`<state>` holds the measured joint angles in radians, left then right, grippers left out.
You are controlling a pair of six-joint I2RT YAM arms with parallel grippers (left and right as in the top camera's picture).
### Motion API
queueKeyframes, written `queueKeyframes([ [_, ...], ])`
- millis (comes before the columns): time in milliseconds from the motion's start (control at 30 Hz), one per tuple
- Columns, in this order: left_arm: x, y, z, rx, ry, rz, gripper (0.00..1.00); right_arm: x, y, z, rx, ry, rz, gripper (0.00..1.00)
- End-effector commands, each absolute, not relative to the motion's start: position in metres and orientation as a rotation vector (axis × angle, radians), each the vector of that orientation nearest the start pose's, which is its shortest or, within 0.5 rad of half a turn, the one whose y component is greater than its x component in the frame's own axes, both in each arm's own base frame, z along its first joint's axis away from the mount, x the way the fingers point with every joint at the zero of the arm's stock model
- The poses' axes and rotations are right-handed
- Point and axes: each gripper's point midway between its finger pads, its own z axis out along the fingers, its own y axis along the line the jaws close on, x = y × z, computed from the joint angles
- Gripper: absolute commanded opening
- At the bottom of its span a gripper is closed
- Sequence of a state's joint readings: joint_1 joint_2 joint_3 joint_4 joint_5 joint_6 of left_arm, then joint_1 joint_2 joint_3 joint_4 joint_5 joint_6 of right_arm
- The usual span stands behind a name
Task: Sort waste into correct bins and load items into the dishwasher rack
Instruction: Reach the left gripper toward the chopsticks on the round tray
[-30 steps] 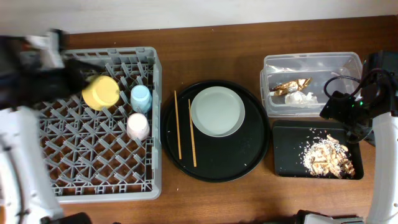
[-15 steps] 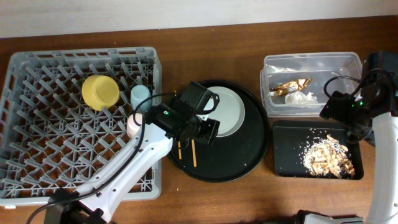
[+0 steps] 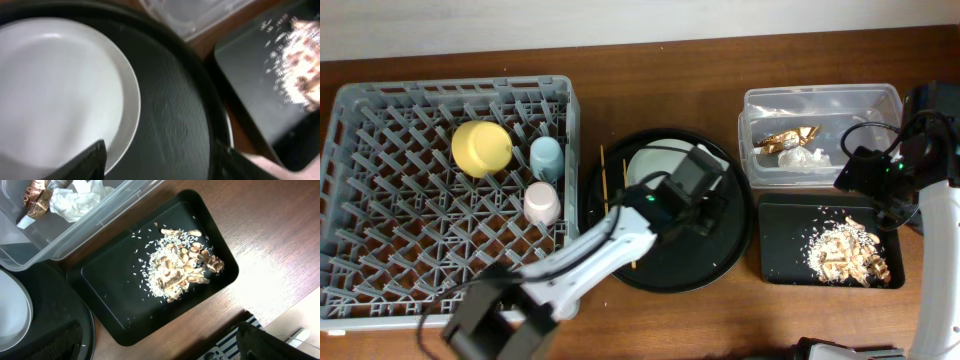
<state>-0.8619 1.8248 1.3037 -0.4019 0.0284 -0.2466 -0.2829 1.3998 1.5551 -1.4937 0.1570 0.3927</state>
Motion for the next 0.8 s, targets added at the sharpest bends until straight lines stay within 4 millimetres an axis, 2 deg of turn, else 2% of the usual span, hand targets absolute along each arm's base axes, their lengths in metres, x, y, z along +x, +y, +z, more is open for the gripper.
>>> queueKeyframes([
  [0,0.309,-0.378,0.062,0.833,2.451,-0.432,0.62,0.246,-0.103,0.236,1.003,2.707,-0.226,0.99],
  [67,0.316,-0.383,0.037,0.829,2.457,-0.404,0.6,0.246,-0.103,0.236,1.002,2.707,-0.225,0.99],
  [133,0.32,-0.378,0.015,0.821,2.478,-0.341,0.57,0.246,-0.103,0.236,1.003,2.707,-0.226,0.99],
  [233,0.32,-0.377,0.009,0.825,2.487,-0.333,0.57,0.246,-0.103,0.236,1.002,2.707,-0.225,0.99],
  [267,0.32,-0.378,0.01,0.824,2.485,-0.334,0.44,0.246,-0.103,0.236,1.003,2.707,-0.226,0.99],
  [300,0.32,-0.378,0.01,0.824,2.485,-0.334,0.43,0.246,-0.103,0.236,1.003,2.706,-0.225,0.99],
  [333,0.32,-0.378,0.01,0.824,2.485,-0.334,0.43,0.246,-0.103,0.236,1.003,2.706,-0.225,0.99],
  [367,0.321,-0.377,0.01,0.82,2.482,-0.327,0.52,0.246,-0.103,0.236,1.003,2.707,-0.226,0.99],
  [400,0.323,-0.376,0.011,0.813,2.478,-0.311,0.57,0.246,-0.103,0.236,1.003,2.707,-0.226,0.99],
  [433,0.328,-0.375,0.018,0.798,2.461,-0.295,0.68,0.246,-0.103,0.236,1.002,2.707,-0.225,0.99],
  [500,0.332,-0.38,0.054,0.772,2.398,-0.339,0.72,0.246,-0.103,0.236,1.003,2.706,-0.225,0.99],
  [533,0.332,-0.38,0.081,0.755,2.358,-0.368,0.74,0.246,-0.103,0.236,1.003,2.706,-0.225,0.99],
  [567,0.329,-0.372,0.122,0.729,2.31,-0.386,0.78,0.246,-0.103,0.236,1.002,2.707,-0.225,0.99],
  [600,0.327,-0.357,0.153,0.692,2.279,-0.351,0.99,0.246,-0.103,0.236,1.003,2.707,-0.226,0.99],
  [633,0.325,-0.343,0.172,0.663,2.264,-0.308,0.99,0.246,-0.103,0.236,1.003,2.706,-0.225,0.99],
  [667,0.319,-0.32,0.189,0.638,2.269,-0.239,0.99,0.246,-0.103,0.236,1.003,2.707,-0.226,0.99],
  [700,0.311,-0.295,0.191,0.637,2.322,-0.179,0.99,0.246,-0.103,0.236,1.003,2.706,-0.225,0.99],
  [767,0.305,-0.262,0.174,0.609,2.444,-0.088,0.99,0.246,-0.103,0.236,1.002,2.707,-0.225,0.99],
])
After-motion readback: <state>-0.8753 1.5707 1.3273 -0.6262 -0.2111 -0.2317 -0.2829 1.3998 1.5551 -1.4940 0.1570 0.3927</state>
